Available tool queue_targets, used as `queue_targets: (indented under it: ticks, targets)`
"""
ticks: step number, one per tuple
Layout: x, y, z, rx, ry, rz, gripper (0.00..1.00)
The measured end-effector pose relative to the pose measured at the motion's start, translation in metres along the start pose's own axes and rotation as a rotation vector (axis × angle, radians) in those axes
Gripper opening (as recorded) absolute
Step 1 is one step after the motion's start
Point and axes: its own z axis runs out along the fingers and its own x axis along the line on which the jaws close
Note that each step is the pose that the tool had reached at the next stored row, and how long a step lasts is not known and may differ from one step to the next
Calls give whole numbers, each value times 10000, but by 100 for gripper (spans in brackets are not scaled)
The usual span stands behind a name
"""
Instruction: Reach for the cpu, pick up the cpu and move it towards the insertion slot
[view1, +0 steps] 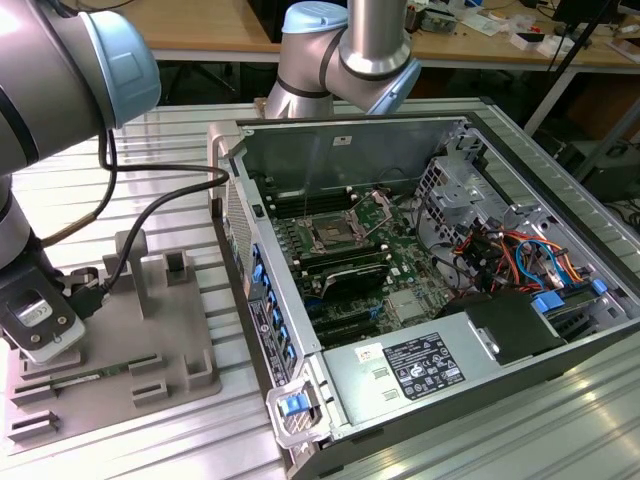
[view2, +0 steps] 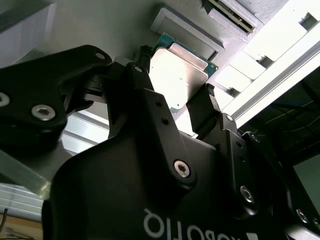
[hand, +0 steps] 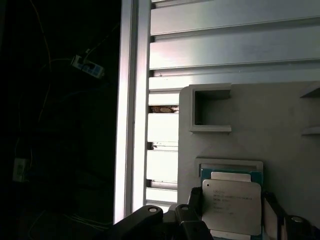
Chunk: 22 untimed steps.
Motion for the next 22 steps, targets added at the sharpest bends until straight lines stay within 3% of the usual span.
queue_targets:
  ticks: [4,8,22]
  targets:
    - [0,1,-12,0,-1,0,55]
    - [1,6,-79,-1,0,0,55]
    - [2,9,-123,-1,0,0,55]
